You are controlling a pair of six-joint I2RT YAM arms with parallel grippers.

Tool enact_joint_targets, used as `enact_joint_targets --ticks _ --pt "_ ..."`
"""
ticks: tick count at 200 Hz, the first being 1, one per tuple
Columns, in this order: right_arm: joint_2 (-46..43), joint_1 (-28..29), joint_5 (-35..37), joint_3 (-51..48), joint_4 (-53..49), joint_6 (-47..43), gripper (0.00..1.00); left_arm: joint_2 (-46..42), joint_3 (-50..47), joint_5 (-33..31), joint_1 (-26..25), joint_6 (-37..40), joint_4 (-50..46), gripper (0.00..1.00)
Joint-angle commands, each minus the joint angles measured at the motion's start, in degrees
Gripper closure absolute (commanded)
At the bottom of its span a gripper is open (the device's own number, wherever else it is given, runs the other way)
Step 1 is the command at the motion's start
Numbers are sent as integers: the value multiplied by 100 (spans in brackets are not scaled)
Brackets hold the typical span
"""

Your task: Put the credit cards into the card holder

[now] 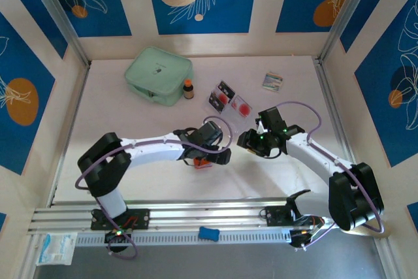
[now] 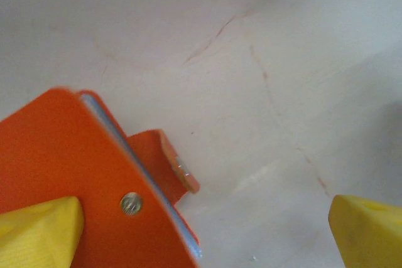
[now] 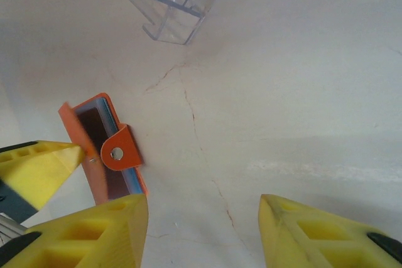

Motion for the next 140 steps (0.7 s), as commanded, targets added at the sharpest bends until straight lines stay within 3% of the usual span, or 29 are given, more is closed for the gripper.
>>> enact_joint_targets --ticks 1,58,140 --pt "-207 65 77 11 -128 86 50 -333 474 239 137 374 -135 0" --pt "-404 455 103 76 -108 281 50 -729 982 577 572 267 -178 0" --pt "424 2118 1023 1314 -178 333 51 -1602 507 333 1696 236 -1092 0"
